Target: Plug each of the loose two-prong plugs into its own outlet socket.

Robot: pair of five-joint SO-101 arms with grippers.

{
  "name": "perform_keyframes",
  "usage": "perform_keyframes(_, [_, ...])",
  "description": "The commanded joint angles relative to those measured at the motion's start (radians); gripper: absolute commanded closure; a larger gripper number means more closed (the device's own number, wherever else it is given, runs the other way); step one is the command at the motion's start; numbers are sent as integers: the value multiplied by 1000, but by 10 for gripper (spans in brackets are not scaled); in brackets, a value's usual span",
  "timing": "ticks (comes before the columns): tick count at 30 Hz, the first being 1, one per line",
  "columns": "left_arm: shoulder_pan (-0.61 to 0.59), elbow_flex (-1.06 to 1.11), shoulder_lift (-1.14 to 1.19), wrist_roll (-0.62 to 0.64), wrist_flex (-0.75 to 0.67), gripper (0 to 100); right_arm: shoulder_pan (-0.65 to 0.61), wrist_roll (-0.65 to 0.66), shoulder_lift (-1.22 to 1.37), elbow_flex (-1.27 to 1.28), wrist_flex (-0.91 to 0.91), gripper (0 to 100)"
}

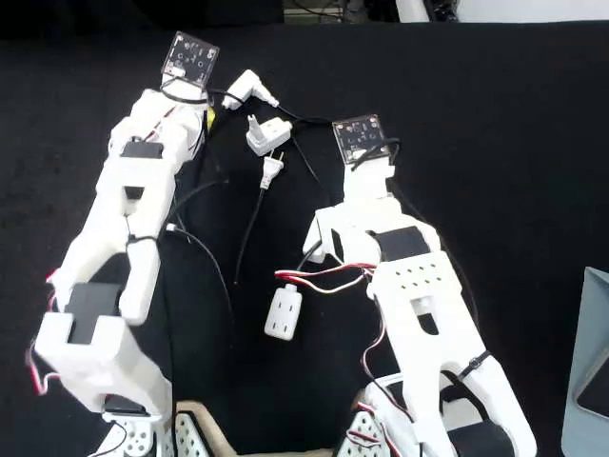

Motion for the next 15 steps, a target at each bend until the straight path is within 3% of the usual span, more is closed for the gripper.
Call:
perform_keyframes(1, [2,-171,89,6,-40,970,14,-8,-19,-7,-20,983])
perform_keyframes(6, [8,-245,169,11,-40,948,14,-8,-19,-5,-20,983])
perform_keyframes(9, [19,-229,172,20,-37,810,14,-8,-19,-5,-20,983])
perform_keyframes(12, [16,-182,140,137,-37,673,14,-8,-19,-5,-20,983])
perform_keyframes(15, [12,-128,63,161,-21,673,14,-8,-19,-5,-20,983])
